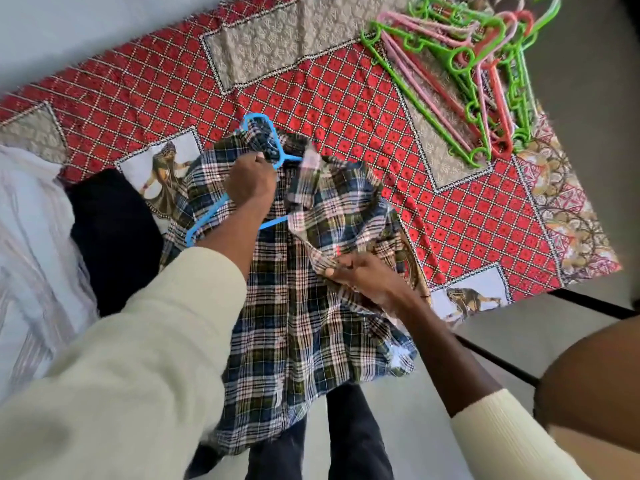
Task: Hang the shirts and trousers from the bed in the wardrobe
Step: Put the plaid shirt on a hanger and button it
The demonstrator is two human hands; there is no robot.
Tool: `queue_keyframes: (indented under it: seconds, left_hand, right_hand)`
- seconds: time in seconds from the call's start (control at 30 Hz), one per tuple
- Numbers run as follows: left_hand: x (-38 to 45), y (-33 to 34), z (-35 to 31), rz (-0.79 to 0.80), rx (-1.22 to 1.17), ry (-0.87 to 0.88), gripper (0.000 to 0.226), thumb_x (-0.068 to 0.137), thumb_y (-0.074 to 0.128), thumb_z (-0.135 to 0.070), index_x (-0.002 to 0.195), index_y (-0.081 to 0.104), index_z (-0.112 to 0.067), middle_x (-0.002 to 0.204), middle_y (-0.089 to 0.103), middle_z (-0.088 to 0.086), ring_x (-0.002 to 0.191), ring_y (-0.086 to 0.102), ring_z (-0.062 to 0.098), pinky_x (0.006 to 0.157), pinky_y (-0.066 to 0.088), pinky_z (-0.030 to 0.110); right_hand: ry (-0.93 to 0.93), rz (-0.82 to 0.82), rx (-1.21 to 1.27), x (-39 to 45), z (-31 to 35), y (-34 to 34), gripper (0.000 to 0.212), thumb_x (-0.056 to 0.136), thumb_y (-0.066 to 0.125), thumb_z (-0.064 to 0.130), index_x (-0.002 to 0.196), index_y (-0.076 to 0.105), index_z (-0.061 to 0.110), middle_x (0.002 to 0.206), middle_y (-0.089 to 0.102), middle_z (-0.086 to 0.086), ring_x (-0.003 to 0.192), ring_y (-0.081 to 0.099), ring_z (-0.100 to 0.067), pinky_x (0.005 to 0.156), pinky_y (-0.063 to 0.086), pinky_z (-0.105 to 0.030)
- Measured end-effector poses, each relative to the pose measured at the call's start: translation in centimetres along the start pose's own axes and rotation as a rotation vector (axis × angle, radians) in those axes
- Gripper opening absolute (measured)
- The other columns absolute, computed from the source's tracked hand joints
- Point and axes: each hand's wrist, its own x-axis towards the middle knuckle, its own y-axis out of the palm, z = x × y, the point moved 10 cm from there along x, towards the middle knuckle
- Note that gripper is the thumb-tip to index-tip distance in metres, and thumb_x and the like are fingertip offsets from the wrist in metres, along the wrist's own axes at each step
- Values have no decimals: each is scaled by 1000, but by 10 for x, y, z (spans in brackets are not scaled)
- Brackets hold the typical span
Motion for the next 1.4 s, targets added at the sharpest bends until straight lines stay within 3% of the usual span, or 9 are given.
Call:
queue_keyframes:
  seconds: [0.13, 0.27, 0.37, 0.5, 0.67, 0.87, 1.0, 1.2, 1.4]
  left_hand:
    - [1, 17, -3, 9, 11, 59, 27, 98, 52, -29, 99, 74, -13, 92, 73, 11, 87, 67, 31, 85, 51, 43]
    - [1, 39, -12, 112, -98, 152, 36, 101, 50, -33, 105, 68, -2, 101, 69, 21, 93, 63, 38, 74, 51, 48]
    - [1, 56, -32, 213, -136, 256, 39, 102, 48, -37, 123, 66, -9, 109, 69, 16, 90, 64, 34, 61, 48, 44]
    - [2, 65, -60, 269, -135, 379, 38, 104, 45, -32, 121, 65, -5, 104, 69, 14, 86, 64, 27, 67, 47, 40]
    - [24, 51, -61, 233, -360, 343, 6, 97, 52, -10, 96, 55, -15, 84, 59, -7, 75, 66, 17, 66, 59, 39]
    - [54, 44, -21, 125, -8, 43, 44, 82, 72, -36, 112, 55, -9, 104, 63, 4, 91, 64, 27, 75, 55, 39]
    - [59, 56, 3, 317, 221, -87, 38, 85, 65, -50, 85, 62, -12, 90, 69, 1, 75, 65, 20, 57, 46, 24]
    - [74, 29, 6, 205, -64, -105, 30, 101, 46, -9, 130, 53, -3, 123, 63, 12, 103, 64, 29, 69, 45, 33]
    - [102, -45, 42, -20, -108, -13, 49, 100, 33, 1, 147, 35, -13, 128, 57, 10, 94, 61, 25, 58, 48, 35]
  right_hand:
    - [-5, 159, 119, 10, -5, 9, 2, 87, 69, 29, 86, 70, 30, 115, 67, -3, 116, 57, -27, 105, 33, -50]
    - [103, 428, -272, 23, -20, 24, 25, 94, 63, 21, 119, 65, 18, 123, 65, -3, 104, 64, -22, 101, 46, -43]
    - [41, -96, -513, 59, 7, -29, 22, 96, 53, 8, 112, 68, 8, 117, 68, -8, 93, 67, -19, 84, 55, -34]
    - [-226, -676, -116, 73, 82, -84, 24, 98, 52, 8, 120, 59, 5, 115, 61, -9, 88, 60, -14, 79, 52, -33]
    - [-201, -615, -58, 171, 103, -92, 81, 70, 71, 52, 136, 34, 25, 130, 56, -6, 119, 56, -29, 98, 47, -56]
    - [-257, -626, 32, 183, 124, -104, 24, 96, 61, 22, 112, 62, 4, 104, 67, -11, 84, 63, -20, 73, 56, -35]
    - [-302, -583, -8, 179, 125, -102, 24, 94, 63, 16, 114, 60, 1, 97, 63, -4, 79, 64, -17, 68, 58, -33]
    - [-285, -587, -171, 178, 120, -114, 42, 91, 68, 18, 129, 56, 5, 114, 63, -3, 87, 65, -20, 77, 58, -41]
    - [-243, -621, -208, 189, 125, -128, 44, 92, 60, 2, 135, 54, 1, 132, 59, -10, 87, 59, -14, 52, 44, -7]
